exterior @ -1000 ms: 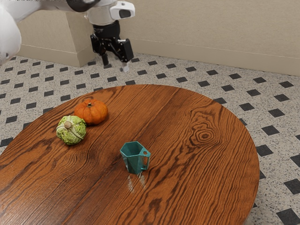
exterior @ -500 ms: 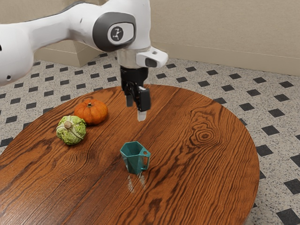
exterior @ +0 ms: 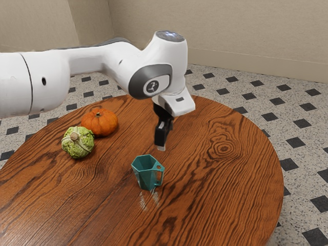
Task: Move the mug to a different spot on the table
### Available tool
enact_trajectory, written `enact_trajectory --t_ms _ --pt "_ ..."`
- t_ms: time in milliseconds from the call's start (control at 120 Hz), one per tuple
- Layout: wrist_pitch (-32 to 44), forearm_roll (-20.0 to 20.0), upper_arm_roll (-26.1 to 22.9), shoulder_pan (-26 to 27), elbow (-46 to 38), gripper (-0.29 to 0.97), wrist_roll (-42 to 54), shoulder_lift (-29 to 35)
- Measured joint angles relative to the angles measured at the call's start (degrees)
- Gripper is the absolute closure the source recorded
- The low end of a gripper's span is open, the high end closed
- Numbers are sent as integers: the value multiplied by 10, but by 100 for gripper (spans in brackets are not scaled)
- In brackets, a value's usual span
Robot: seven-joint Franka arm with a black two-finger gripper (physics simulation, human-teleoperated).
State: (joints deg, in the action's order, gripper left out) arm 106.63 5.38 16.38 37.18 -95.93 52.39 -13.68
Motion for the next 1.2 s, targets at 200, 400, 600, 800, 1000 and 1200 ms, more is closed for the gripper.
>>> enact_trajectory --t_ms 200,400,600,800,1000,1200 --pt "28 0 12 0 0 0 93 -61" --pt "61 -8 13 -1 -21 0 159 -90" --pt "81 -32 13 1 -41 0 200 -102" --pt "106 -40 14 -1 -48 0 216 -123" --pt "122 -40 25 -2 -46 0 202 -136" --pt "125 -39 31 -1 -38 1 181 -155"
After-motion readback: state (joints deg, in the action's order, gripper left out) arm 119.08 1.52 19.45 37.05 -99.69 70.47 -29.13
